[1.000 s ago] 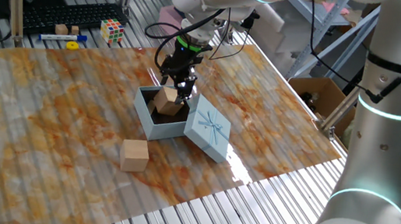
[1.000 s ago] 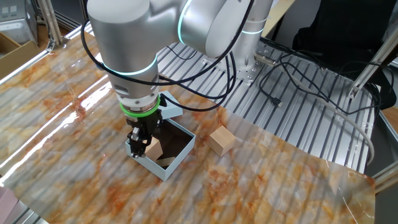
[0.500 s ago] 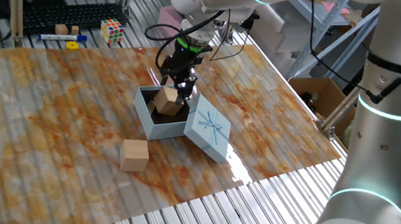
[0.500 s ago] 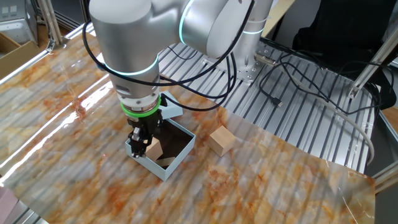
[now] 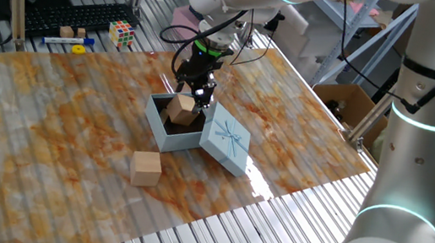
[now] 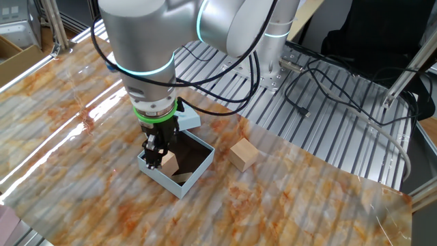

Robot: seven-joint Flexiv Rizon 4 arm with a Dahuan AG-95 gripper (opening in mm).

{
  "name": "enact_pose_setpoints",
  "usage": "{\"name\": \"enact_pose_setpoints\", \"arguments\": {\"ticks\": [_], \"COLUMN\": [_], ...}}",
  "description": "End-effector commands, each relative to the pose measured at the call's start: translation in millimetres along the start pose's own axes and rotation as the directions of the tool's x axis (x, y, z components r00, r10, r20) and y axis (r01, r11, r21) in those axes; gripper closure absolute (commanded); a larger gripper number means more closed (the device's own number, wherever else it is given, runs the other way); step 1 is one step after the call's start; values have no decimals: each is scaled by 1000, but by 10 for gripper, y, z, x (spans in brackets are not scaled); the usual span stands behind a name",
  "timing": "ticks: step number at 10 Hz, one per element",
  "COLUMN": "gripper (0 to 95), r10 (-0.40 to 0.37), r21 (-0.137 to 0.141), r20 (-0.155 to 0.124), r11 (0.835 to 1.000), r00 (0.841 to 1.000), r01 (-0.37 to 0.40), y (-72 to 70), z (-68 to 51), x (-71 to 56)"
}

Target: Take everything out of the gift box

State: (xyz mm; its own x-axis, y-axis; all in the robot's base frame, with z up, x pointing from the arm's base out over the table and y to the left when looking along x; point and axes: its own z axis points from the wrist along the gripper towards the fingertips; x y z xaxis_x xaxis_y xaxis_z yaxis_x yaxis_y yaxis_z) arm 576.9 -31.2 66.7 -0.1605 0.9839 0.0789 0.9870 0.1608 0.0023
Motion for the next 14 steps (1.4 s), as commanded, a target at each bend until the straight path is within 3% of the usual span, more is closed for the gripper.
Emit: {"name": "enact_pose_setpoints", "arguments": {"ticks": [1, 4, 11, 12, 14], "gripper": [190, 190, 190, 0, 0], "r10": [-16, -66, -21, -23, -19], "r21": [-1, -8, -4, -5, -1], "r20": [-1, 5, 21, 22, 23], "r11": [1000, 998, 1000, 1000, 1000], "r00": [1000, 998, 1000, 999, 1000], "r01": [16, 66, 21, 23, 19], "y": [-21, -17, 48, 54, 65], "z": [5, 1, 35, 45, 36], "x": [9, 36, 6, 3, -4]}}
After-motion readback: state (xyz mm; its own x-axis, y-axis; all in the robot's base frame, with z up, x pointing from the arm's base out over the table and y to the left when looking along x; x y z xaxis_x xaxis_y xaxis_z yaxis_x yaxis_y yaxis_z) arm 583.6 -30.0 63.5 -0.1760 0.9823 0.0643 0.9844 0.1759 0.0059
